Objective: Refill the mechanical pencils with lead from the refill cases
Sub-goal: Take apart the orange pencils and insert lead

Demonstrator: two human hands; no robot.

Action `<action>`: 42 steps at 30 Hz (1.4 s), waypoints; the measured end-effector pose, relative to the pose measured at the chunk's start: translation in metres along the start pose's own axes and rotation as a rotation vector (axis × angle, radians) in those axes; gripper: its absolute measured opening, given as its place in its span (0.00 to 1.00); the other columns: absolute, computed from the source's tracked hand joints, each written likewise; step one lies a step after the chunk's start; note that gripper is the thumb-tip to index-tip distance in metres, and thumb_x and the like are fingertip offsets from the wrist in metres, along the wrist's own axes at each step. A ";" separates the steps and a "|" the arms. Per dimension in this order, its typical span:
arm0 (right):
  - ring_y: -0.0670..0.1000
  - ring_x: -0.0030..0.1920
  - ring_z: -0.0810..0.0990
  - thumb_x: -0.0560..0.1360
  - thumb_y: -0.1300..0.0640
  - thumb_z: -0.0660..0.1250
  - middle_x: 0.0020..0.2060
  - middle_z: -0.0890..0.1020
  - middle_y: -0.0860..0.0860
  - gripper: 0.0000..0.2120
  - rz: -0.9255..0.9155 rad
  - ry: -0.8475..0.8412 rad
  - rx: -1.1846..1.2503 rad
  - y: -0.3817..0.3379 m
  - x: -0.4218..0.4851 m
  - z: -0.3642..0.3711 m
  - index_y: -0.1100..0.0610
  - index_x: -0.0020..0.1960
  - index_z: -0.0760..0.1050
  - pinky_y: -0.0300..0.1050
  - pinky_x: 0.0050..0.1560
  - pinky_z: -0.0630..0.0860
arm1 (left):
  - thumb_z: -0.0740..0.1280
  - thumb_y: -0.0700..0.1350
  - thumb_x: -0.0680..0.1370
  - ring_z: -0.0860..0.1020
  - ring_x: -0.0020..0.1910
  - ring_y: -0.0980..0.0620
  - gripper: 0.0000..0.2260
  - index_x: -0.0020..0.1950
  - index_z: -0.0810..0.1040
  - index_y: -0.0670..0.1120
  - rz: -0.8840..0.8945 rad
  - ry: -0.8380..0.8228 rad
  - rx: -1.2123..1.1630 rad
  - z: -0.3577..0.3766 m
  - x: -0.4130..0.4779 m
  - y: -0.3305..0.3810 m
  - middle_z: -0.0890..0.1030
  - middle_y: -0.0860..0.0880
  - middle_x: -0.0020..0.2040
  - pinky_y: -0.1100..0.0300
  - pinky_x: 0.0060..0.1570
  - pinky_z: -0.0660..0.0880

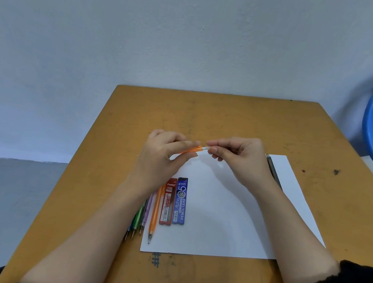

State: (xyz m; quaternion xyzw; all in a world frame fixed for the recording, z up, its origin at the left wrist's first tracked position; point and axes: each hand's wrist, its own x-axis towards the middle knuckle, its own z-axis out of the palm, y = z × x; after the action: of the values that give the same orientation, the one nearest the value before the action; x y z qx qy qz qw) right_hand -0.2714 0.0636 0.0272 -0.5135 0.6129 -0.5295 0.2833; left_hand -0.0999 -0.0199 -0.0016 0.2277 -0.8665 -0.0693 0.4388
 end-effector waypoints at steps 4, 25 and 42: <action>0.44 0.32 0.78 0.70 0.69 0.71 0.30 0.82 0.47 0.12 -0.011 -0.022 0.076 0.001 -0.001 0.002 0.53 0.43 0.83 0.34 0.37 0.74 | 0.69 0.48 0.74 0.72 0.46 0.57 0.11 0.53 0.84 0.46 0.004 0.020 -0.004 0.000 -0.002 0.002 0.82 0.49 0.43 0.62 0.45 0.68; 0.55 0.43 0.83 0.81 0.60 0.56 0.41 0.84 0.58 0.06 0.206 0.044 0.940 0.004 0.011 -0.001 0.56 0.50 0.71 0.45 0.45 0.80 | 0.70 0.45 0.76 0.83 0.36 0.54 0.06 0.49 0.84 0.45 -0.736 -0.175 -0.620 -0.014 0.006 0.033 0.85 0.48 0.38 0.64 0.39 0.79; 0.48 0.23 0.48 0.77 0.43 0.52 0.23 0.50 0.47 0.26 0.424 0.117 1.648 0.008 0.008 -0.001 0.55 0.24 0.56 0.38 0.21 0.51 | 0.48 0.69 0.72 0.82 0.51 0.37 0.42 0.58 0.79 0.34 -1.176 -0.935 -1.442 -0.025 0.013 0.045 0.80 0.32 0.54 0.55 0.46 0.81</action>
State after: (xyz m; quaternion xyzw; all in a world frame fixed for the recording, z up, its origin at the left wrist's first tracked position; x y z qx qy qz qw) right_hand -0.2775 0.0565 0.0220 0.0108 0.1286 -0.7678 0.6275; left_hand -0.1023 0.0163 0.0374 0.2481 -0.4553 -0.8550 -0.0118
